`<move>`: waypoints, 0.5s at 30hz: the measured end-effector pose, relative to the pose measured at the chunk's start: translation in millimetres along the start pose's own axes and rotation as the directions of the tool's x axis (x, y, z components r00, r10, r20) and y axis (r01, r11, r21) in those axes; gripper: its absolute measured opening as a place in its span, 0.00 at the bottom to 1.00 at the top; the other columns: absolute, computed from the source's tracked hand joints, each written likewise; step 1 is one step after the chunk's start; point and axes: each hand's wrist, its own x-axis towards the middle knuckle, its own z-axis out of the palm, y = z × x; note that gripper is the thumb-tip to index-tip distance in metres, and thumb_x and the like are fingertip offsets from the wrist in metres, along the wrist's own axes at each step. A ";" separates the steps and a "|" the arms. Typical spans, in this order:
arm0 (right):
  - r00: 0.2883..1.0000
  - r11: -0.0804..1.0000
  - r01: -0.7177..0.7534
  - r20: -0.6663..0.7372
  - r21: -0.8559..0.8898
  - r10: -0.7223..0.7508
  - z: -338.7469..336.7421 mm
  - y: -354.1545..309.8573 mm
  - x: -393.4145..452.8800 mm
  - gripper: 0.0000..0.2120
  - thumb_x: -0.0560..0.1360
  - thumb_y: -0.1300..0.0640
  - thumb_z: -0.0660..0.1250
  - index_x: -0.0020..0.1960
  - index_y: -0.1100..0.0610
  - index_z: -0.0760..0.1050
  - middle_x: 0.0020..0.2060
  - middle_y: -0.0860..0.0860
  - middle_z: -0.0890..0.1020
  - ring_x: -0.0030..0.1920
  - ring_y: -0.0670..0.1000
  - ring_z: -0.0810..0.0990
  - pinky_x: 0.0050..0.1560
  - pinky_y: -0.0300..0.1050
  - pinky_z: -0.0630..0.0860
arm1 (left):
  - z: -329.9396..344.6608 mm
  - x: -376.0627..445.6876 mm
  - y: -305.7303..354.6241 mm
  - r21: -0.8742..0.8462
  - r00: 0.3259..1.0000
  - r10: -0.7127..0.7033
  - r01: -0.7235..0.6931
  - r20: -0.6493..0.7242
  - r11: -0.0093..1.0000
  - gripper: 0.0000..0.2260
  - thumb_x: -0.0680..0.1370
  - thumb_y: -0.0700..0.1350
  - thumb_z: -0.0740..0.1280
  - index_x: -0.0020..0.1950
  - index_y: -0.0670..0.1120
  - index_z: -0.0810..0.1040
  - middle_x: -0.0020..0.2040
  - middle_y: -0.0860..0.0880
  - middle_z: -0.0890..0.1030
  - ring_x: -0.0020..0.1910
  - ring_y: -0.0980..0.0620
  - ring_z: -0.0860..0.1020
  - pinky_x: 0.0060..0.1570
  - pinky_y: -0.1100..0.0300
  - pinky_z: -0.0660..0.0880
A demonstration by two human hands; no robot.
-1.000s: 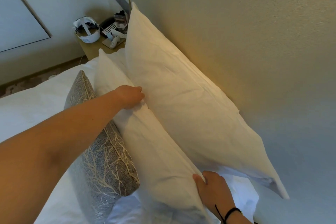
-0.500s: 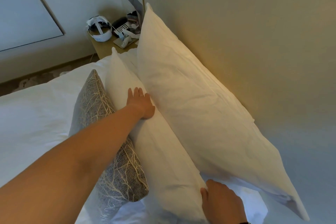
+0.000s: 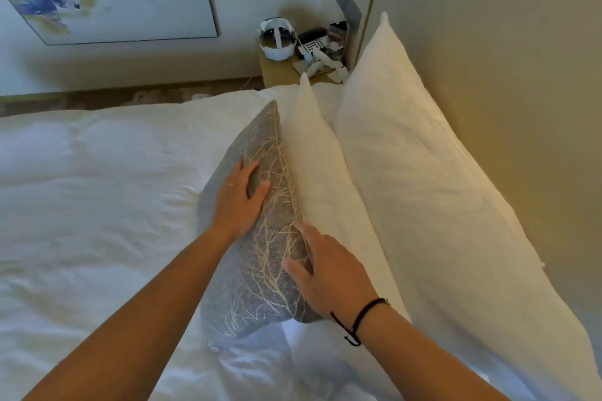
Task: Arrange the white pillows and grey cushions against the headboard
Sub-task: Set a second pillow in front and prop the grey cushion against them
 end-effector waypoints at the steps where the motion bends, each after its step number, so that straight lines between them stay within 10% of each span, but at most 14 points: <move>1: 0.999 1.000 -0.012 0.049 0.008 0.012 5.9 -7.2 13.2 0.31 0.74 0.35 0.59 0.72 0.35 0.49 0.58 0.51 0.75 0.51 0.52 0.78 0.52 0.49 0.76 | -0.3 -10.7 -17.6 -0.124 0.993 -0.113 0.115 0.021 0.986 0.27 0.80 0.61 0.60 0.77 0.56 0.60 0.78 0.47 0.63 0.74 0.47 0.65 0.73 0.45 0.62; 6: 0.978 0.986 -0.169 0.129 0.015 0.166 31.9 -19.4 54.5 0.42 0.72 0.36 0.66 0.71 0.27 0.37 0.53 0.55 0.74 0.36 0.53 0.79 0.41 0.48 0.78 | 15.3 -48.2 -81.3 -0.317 0.901 -0.413 0.434 0.135 0.843 0.36 0.75 0.70 0.56 0.80 0.57 0.52 0.80 0.48 0.57 0.77 0.45 0.59 0.75 0.41 0.58; 10: 0.992 0.989 -0.104 0.081 0.102 0.096 41.7 -9.7 57.2 0.40 0.75 0.47 0.69 0.73 0.29 0.44 0.33 0.51 0.81 0.28 0.47 0.77 0.33 0.42 0.77 | 21.1 -45.8 -101.7 -0.452 0.844 -0.504 0.527 0.182 0.720 0.40 0.71 0.74 0.59 0.79 0.60 0.53 0.81 0.47 0.53 0.78 0.45 0.57 0.74 0.39 0.58; 15: 0.994 0.948 -0.071 0.096 0.310 0.043 55.6 -6.4 41.2 0.36 0.76 0.50 0.68 0.72 0.30 0.49 0.33 0.54 0.82 0.26 0.48 0.77 0.29 0.40 0.78 | 22.0 -39.7 -107.0 -0.431 0.831 -0.540 0.540 0.133 0.723 0.44 0.68 0.78 0.57 0.79 0.60 0.52 0.80 0.49 0.56 0.78 0.45 0.56 0.74 0.37 0.56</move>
